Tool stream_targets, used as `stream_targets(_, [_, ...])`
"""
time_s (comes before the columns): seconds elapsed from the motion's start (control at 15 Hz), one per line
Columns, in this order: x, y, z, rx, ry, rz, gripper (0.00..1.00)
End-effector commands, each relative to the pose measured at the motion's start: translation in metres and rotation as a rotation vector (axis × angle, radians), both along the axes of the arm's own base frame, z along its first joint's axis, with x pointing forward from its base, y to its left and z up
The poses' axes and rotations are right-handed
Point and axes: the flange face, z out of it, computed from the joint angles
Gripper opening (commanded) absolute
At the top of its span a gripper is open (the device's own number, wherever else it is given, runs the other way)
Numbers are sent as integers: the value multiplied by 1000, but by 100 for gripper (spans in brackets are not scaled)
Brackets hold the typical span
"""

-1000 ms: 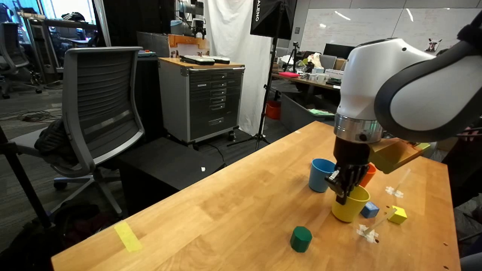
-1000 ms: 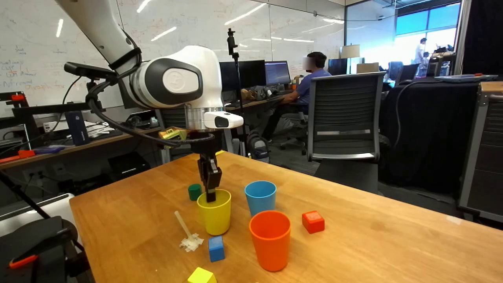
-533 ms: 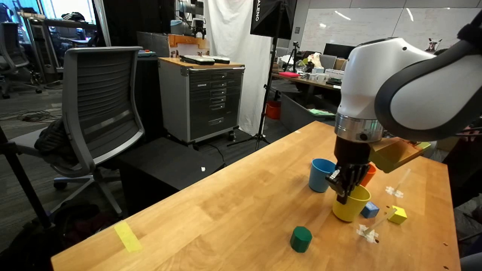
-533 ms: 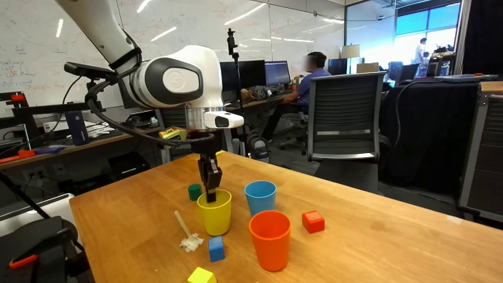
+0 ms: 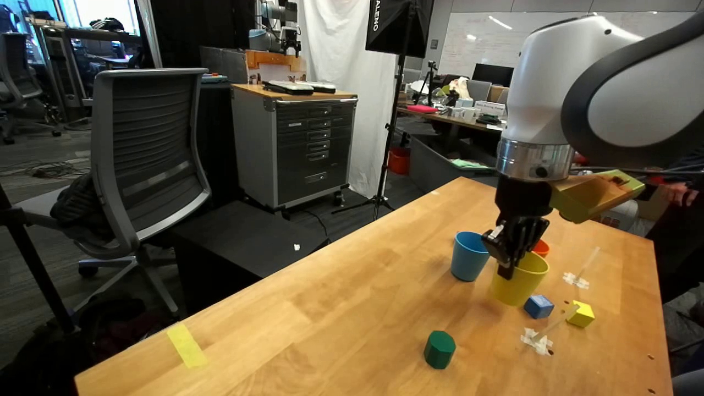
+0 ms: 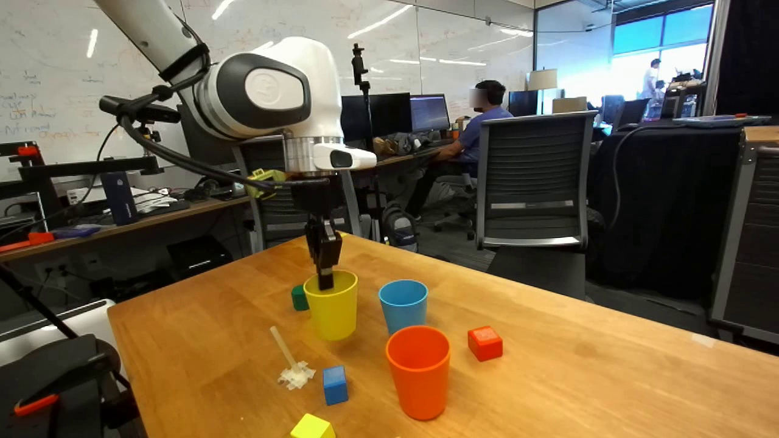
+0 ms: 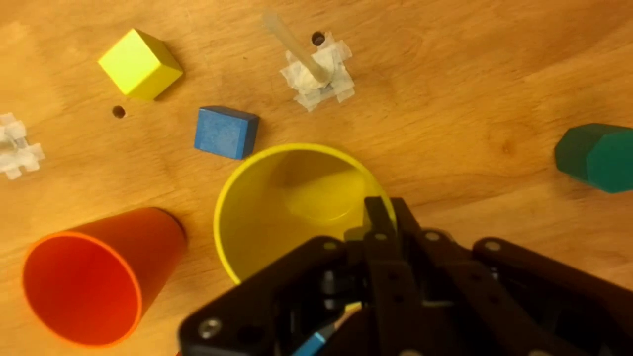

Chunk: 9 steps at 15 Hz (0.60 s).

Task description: Put the yellow cup in the blue cup then pick the blue cup and put it in the orange cup

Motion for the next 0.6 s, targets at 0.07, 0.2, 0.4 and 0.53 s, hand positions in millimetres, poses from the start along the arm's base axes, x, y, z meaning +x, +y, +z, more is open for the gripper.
stream_targets(0.07, [-7,1,61,-14,-34,-4,2])
stream_targets(0.2, [-2,0,83,-8,-56,-23,2])
stream_targets(0.4, [12,-5,110,8,-84,-66,1])
stream_targets(0.53, [21,-11,122,13,-90,-98,1])
